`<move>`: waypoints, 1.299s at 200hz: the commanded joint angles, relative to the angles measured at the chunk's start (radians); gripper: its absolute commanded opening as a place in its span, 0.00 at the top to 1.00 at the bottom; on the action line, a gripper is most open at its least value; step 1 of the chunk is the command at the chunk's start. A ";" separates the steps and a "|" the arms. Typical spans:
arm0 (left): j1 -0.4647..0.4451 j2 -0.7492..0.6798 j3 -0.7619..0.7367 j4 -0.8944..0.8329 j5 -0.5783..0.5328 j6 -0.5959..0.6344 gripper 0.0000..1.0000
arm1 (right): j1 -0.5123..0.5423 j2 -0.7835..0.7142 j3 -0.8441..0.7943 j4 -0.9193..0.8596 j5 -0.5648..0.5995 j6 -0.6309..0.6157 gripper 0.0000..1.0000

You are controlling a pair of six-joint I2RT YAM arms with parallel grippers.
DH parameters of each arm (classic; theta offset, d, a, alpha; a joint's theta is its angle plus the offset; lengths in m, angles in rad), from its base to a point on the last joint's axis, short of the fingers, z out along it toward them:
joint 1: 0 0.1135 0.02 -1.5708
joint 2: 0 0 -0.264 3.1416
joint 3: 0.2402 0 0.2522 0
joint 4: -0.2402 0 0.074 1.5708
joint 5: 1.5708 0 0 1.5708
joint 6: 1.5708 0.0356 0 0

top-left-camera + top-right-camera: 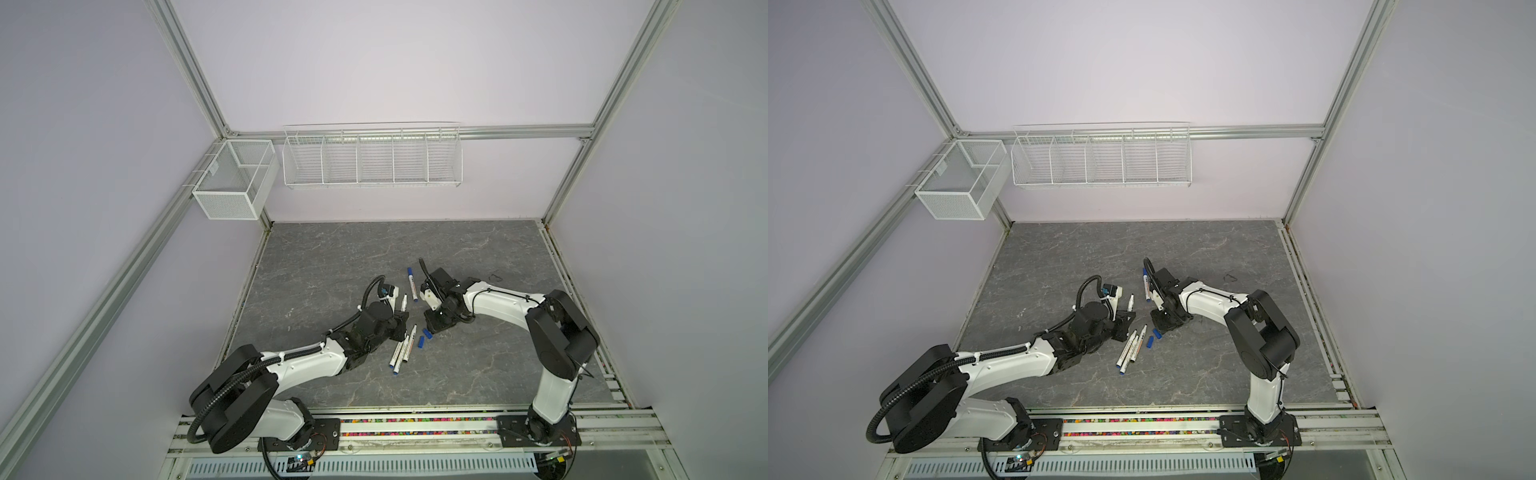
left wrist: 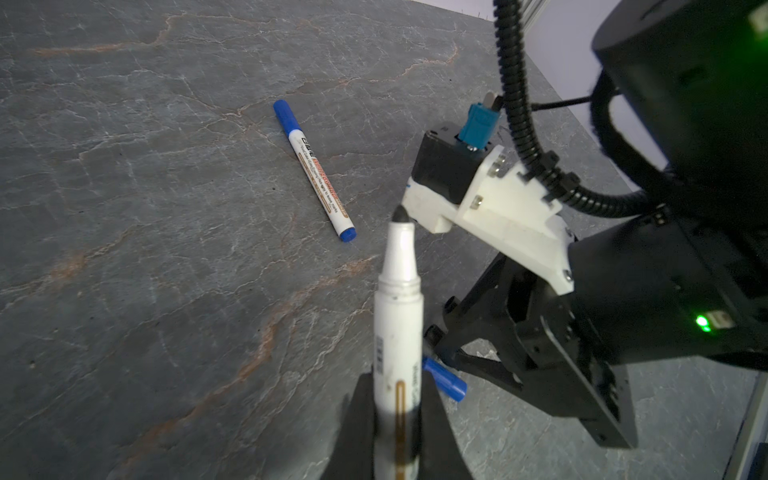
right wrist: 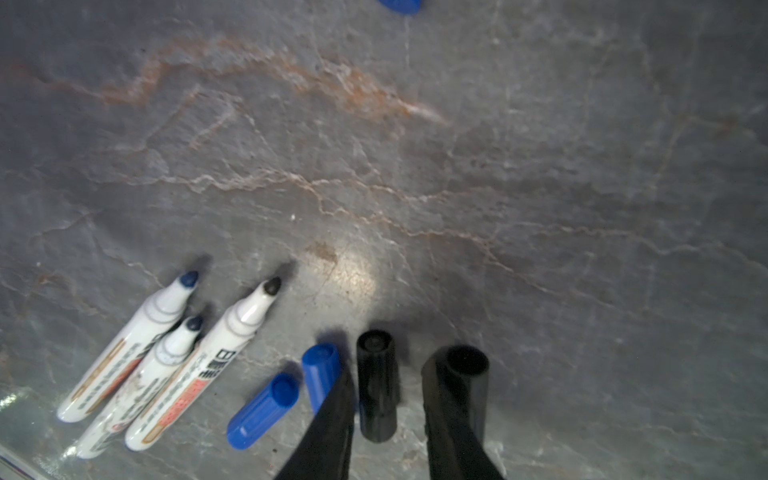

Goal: Insert the pens into the pen caps
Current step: 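Close the right gripper on a black cap, then lift the black cap and bring it above the marker held by the left gripper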

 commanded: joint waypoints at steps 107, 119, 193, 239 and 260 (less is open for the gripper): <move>0.002 -0.004 -0.001 0.003 0.016 0.001 1.00 | 0.071 0.076 0.042 -0.039 0.146 -0.039 0.78; 0.002 -0.005 -0.001 0.003 0.017 0.003 1.00 | 0.071 0.071 0.039 -0.029 0.133 -0.034 0.81; 0.001 -0.008 -0.005 0.007 0.032 0.018 1.00 | 0.024 -0.227 0.016 0.103 0.026 0.022 0.91; -0.008 -0.030 -0.019 0.046 0.065 0.035 1.00 | -0.087 -0.384 -0.068 0.338 -0.233 0.179 0.92; -0.019 -0.045 -0.035 0.077 0.072 0.045 1.00 | -0.103 -0.386 -0.087 0.425 -0.334 0.231 0.91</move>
